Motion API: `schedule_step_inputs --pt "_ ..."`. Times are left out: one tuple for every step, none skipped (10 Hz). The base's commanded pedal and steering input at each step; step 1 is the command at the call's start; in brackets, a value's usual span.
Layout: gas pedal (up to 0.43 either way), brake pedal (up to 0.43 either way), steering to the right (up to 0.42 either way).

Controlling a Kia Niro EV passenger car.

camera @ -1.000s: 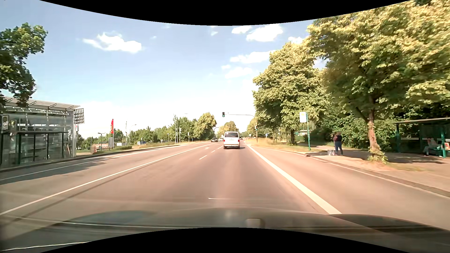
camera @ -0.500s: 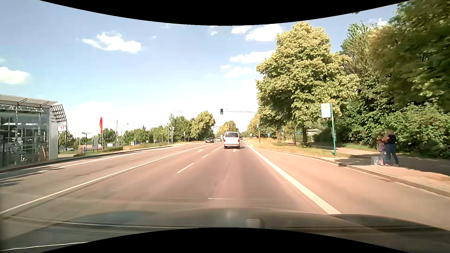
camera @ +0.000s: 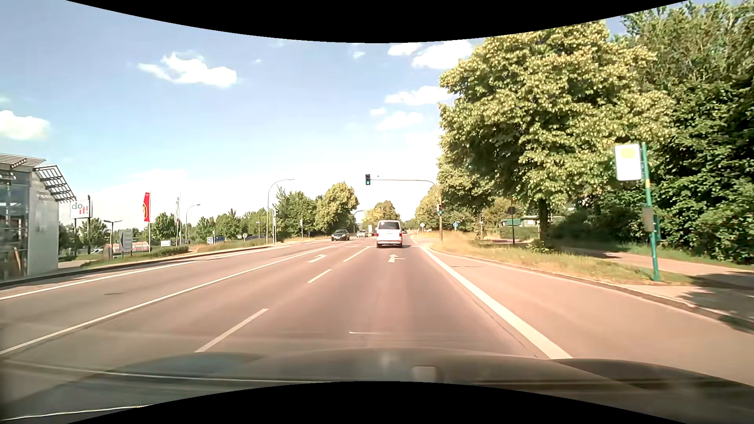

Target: Follow the waypoints while adhering to traffic rules and regulations

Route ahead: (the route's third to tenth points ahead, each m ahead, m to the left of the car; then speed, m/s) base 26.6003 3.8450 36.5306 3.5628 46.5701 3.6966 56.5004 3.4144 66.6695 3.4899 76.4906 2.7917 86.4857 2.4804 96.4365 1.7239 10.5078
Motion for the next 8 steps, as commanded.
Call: schedule_step_inputs --pt "0.197 0.006 0.0" --pt "0.197 0.006 0.0" --pt "0.197 0.006 0.0" --pt "0.197 0.006 0.0" --pt "0.197 0.006 0.0" --pt "0.197 0.006 0.0" --pt "0.197 0.006 0.0" --pt "0.197 0.006 0.0"
